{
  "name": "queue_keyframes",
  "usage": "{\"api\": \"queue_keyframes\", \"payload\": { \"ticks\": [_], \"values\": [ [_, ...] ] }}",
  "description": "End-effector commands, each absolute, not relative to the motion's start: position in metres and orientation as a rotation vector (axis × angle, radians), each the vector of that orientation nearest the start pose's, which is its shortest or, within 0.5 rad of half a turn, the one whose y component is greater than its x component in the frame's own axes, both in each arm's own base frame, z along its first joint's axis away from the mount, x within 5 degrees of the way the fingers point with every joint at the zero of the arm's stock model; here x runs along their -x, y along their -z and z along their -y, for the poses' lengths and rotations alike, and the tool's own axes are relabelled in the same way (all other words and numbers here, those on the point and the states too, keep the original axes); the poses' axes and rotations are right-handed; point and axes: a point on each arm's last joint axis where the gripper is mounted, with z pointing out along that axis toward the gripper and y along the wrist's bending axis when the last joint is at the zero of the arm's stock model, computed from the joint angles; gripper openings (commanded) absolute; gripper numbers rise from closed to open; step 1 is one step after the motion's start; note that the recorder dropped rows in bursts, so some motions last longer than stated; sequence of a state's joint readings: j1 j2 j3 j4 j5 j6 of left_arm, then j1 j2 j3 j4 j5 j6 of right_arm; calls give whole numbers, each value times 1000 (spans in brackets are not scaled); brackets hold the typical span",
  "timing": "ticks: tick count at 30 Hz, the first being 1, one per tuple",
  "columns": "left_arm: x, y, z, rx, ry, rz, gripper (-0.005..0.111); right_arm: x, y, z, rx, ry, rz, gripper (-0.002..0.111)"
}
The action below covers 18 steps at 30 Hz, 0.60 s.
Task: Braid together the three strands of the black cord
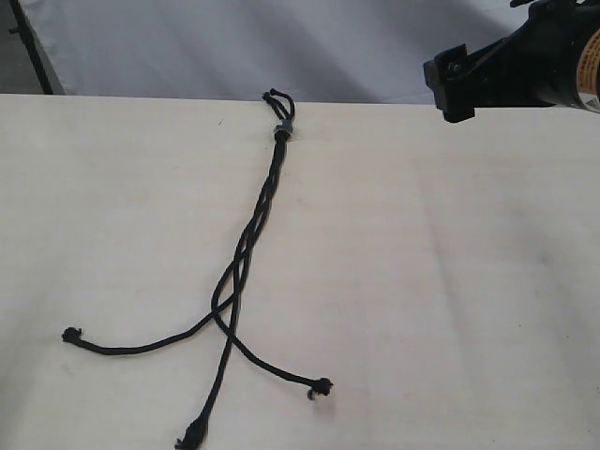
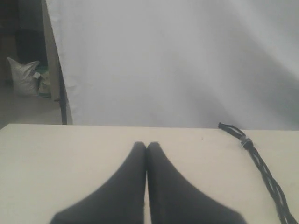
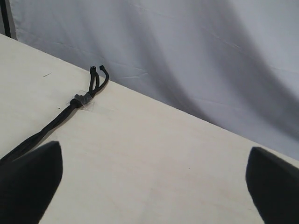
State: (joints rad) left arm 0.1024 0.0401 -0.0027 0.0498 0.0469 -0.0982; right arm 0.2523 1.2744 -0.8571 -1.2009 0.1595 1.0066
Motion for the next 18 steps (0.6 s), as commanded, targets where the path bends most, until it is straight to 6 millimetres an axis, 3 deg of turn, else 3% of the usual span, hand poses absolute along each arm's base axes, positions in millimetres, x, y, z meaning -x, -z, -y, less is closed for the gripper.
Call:
{"api": "queue_keyframes", "payload": {
  "ticks": [1,18],
  "values": [
    [-58,-203,-6,123,-43,-1595,0,-276,-309,-55,334,112,-1929,99],
    [-56,-198,-6,129,-42,-1644,0,-276,-309,-55,331,110,-1930,99]
  ]
}}
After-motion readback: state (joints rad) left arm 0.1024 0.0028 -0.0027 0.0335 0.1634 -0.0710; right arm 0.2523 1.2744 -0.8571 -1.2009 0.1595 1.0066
